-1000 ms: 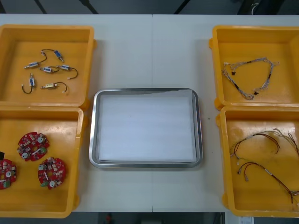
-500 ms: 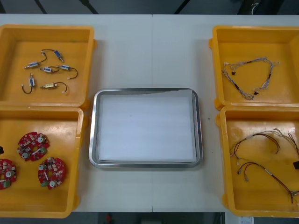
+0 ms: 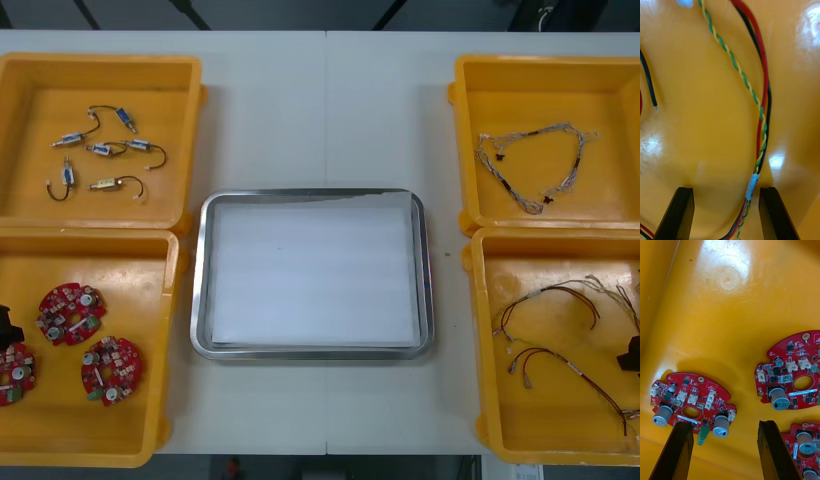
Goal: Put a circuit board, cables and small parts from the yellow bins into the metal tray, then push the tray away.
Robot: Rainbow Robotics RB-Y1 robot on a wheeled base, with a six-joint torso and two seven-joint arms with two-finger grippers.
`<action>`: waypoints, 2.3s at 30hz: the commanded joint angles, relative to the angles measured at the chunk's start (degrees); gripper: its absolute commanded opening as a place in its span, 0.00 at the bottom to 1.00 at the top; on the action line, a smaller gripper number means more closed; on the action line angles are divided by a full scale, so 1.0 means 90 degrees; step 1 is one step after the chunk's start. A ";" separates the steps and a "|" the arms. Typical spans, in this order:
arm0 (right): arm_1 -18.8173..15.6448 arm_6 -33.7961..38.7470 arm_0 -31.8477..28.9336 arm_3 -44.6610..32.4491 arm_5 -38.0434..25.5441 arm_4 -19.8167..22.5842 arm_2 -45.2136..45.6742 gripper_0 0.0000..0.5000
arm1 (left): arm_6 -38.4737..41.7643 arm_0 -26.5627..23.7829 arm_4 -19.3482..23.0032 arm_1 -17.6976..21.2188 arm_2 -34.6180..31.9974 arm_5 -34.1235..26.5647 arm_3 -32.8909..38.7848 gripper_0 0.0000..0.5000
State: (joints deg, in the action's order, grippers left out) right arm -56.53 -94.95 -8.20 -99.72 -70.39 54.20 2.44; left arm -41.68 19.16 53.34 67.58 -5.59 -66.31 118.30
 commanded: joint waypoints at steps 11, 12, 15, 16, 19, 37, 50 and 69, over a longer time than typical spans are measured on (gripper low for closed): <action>0.0031 0.0081 -0.0104 0.0006 0.0038 -0.0094 -0.0222 0.58 | 0.0813 0.0469 0.0109 0.0167 0.0093 0.0336 -0.0079 1.00; 0.0031 0.0081 -0.0104 0.0006 0.0038 -0.0094 -0.0232 0.21 | 0.0832 0.0469 0.0089 0.0167 0.0142 0.0395 -0.0079 1.00; 0.0031 0.0062 -0.0104 0.0006 0.0048 -0.0114 -0.0242 0.00 | 0.0862 0.0459 -0.0028 0.0167 0.0289 0.0590 -0.0079 1.00; 0.0031 0.0052 -0.0104 0.0006 0.0048 -0.0114 -0.0242 0.00 | 0.0881 0.0469 -0.0116 0.0167 0.0377 0.0688 -0.0088 1.00; 0.0031 0.0052 -0.0104 0.0006 0.0038 -0.0192 -0.0242 0.00 | 0.0910 0.0459 -0.0213 0.0158 0.0474 0.0815 -0.0098 1.00; 0.0021 -0.0075 0.0228 -0.1352 -0.1514 -0.0211 0.0735 0.00 | 0.0901 0.0469 -0.0887 0.0187 0.1109 0.1069 -0.0127 1.00; 0.0021 -0.0046 0.0491 -0.2572 -0.2940 0.0033 0.1399 0.00 | 0.0862 0.0527 -0.0946 0.0177 0.1138 0.1186 -0.0186 1.00; 0.0031 0.0306 0.2161 -0.2856 -0.4401 0.0951 0.1409 0.00 | 0.0783 0.0537 -0.0897 0.0177 0.1148 0.1352 -0.0323 1.00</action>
State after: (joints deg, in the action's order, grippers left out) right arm -56.48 -94.37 8.02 -123.25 -109.54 62.08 13.39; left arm -35.50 22.17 45.11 67.58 4.23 -54.71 115.50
